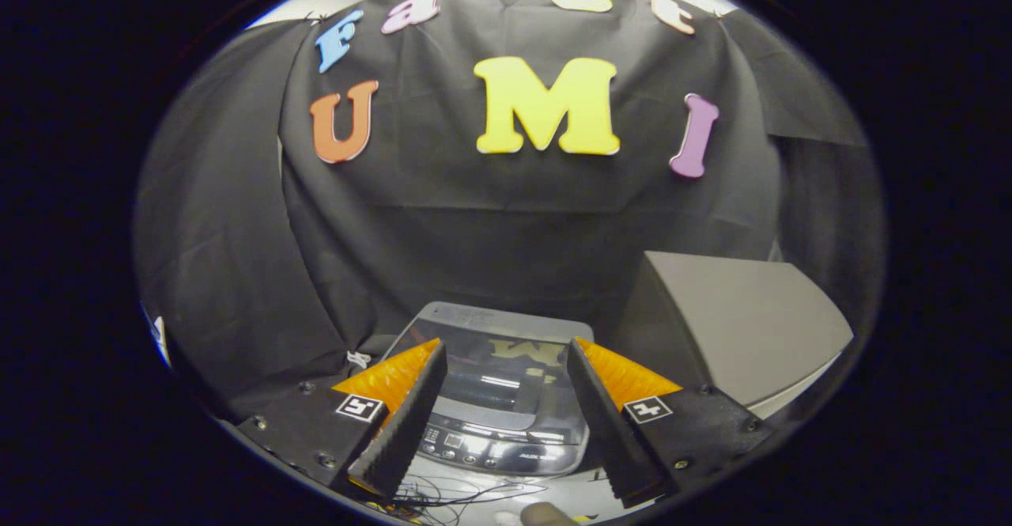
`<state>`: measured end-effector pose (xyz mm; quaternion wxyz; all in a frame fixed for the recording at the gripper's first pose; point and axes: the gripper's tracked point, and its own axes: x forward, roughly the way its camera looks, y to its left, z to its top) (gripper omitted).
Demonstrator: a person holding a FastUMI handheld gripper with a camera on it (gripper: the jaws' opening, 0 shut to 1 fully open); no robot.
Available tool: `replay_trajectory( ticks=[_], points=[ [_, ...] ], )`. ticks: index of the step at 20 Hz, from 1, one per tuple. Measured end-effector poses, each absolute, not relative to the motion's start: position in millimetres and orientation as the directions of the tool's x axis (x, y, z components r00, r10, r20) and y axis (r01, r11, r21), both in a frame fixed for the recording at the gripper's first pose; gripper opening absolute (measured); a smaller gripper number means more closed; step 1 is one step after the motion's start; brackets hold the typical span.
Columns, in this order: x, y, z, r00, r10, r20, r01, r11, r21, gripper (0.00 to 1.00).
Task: Put the clothes into the washing machine and then close the washing machine lid.
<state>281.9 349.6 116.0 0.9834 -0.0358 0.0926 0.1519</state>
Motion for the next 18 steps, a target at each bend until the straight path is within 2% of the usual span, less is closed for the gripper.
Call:
replay_trajectory(
  ticks=[6,13,18],
  points=[
    [221,234,127,0.972,0.218,-0.090,-0.223,0.974,-0.048,0.96],
    [146,94,95,0.994,0.077,-0.080,-0.075,0.997,0.034,0.96],
    [88,23,67,0.996,0.029,-0.088,-0.025,0.998,0.050,0.96]
  ],
)
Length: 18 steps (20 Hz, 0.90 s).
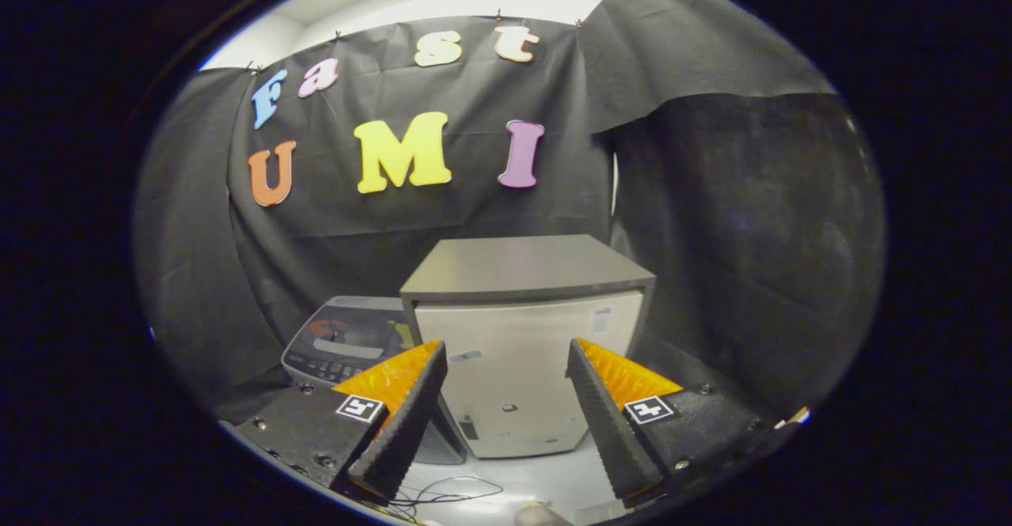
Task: Put the clothes into the washing machine and then close the washing machine lid.
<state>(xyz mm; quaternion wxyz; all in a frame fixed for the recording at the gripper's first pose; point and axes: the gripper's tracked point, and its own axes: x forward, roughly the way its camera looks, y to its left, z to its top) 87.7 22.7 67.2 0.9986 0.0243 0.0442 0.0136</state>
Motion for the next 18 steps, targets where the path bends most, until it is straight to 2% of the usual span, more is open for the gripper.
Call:
replay_trajectory(
  ticks=[8,18],
  points=[
    [8,-27,43,0.996,0.029,-0.089,-0.026,0.999,0.037,0.96],
    [-25,-49,38,0.997,0.033,-0.076,-0.028,0.998,0.058,0.96]
  ],
)
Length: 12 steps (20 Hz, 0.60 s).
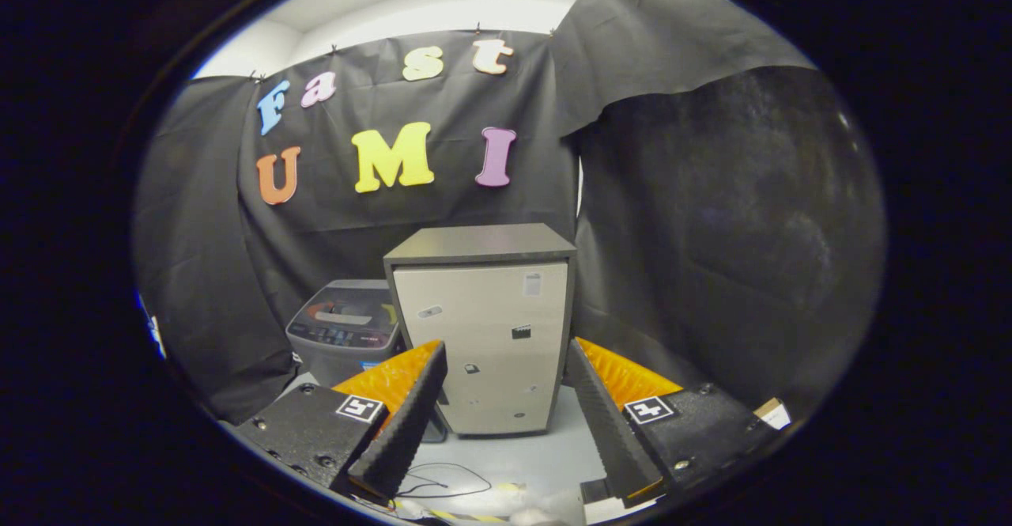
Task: Put the clothes into the washing machine and then close the washing machine lid.
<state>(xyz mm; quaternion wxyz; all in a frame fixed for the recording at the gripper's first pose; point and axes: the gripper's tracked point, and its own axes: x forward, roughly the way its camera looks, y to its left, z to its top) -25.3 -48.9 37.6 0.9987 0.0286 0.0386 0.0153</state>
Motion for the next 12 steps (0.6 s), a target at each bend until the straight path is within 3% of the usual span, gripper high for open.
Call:
replay_trajectory(
  ticks=[12],
  points=[
    [-30.4,-37.9,46.0,0.996,0.057,-0.062,-0.054,0.997,0.050,0.96]
  ],
)
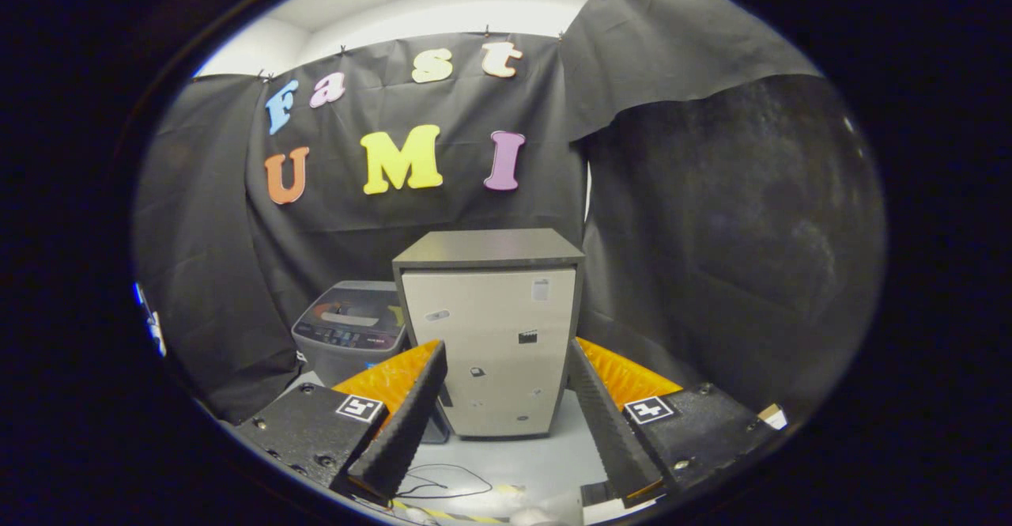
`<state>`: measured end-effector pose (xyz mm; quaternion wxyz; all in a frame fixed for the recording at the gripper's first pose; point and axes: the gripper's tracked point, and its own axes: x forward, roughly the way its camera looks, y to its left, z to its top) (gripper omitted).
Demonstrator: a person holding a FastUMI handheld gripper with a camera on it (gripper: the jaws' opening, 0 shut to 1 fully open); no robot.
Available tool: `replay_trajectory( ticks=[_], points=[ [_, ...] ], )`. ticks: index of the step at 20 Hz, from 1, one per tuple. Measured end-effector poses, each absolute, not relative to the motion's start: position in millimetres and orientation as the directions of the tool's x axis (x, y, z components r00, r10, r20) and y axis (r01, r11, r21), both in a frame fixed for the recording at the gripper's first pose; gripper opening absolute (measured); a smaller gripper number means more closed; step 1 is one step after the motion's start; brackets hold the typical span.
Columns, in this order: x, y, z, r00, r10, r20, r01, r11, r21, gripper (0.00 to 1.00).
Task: Put the clothes into the washing machine and then close the washing machine lid.
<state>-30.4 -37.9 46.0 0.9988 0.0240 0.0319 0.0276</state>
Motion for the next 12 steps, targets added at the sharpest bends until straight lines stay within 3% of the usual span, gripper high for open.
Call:
replay_trajectory(
  ticks=[12],
  points=[
    [-39.1,-34.8,47.4,0.996,0.070,-0.057,-0.068,0.997,0.033,0.96]
  ],
)
